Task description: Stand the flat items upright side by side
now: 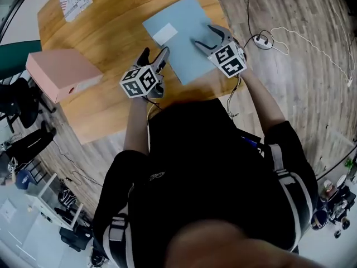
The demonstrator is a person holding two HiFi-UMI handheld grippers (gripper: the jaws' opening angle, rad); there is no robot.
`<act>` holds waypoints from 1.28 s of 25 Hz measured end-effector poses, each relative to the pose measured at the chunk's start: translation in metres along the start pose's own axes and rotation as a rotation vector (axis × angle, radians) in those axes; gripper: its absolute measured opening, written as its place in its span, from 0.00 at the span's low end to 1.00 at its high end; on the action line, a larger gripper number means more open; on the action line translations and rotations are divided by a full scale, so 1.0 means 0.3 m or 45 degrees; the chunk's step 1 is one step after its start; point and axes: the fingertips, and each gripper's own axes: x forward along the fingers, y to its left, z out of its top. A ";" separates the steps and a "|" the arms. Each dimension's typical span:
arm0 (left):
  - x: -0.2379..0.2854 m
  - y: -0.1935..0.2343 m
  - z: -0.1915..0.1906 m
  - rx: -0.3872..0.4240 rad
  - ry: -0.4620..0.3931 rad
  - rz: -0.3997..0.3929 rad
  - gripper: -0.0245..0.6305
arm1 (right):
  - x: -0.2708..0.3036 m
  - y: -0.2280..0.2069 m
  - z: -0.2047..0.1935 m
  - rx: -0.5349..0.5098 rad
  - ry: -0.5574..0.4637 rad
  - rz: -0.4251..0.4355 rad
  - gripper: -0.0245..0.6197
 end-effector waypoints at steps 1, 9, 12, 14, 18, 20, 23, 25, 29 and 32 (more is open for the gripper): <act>0.017 -0.007 -0.015 -0.008 0.024 0.005 0.63 | -0.003 -0.026 -0.016 0.039 0.007 0.016 0.52; 0.137 -0.024 -0.081 -0.102 0.161 0.023 0.67 | 0.096 -0.222 -0.102 0.385 0.110 0.151 0.63; 0.164 0.013 -0.087 -0.106 0.211 0.057 0.70 | 0.158 -0.238 -0.120 0.540 0.149 0.249 0.64; 0.184 0.032 -0.092 -0.151 0.232 0.073 0.70 | 0.189 -0.226 -0.124 0.648 0.158 0.337 0.67; 0.213 0.041 -0.095 -0.188 0.271 0.091 0.72 | 0.234 -0.201 -0.171 0.623 0.257 0.381 0.69; 0.223 0.054 -0.114 -0.171 0.314 0.106 0.72 | 0.258 -0.176 -0.188 0.618 0.288 0.409 0.70; 0.236 0.078 -0.155 -0.154 0.373 0.140 0.71 | 0.284 -0.149 -0.184 0.673 0.267 0.430 0.71; 0.241 0.085 -0.166 -0.128 0.387 0.165 0.71 | 0.288 -0.146 -0.182 0.670 0.250 0.410 0.71; 0.247 0.085 -0.161 -0.096 0.390 0.174 0.71 | 0.282 -0.148 -0.181 0.669 0.218 0.363 0.71; 0.233 0.097 -0.151 -0.064 0.384 0.175 0.71 | 0.279 -0.129 -0.158 0.665 0.179 0.338 0.70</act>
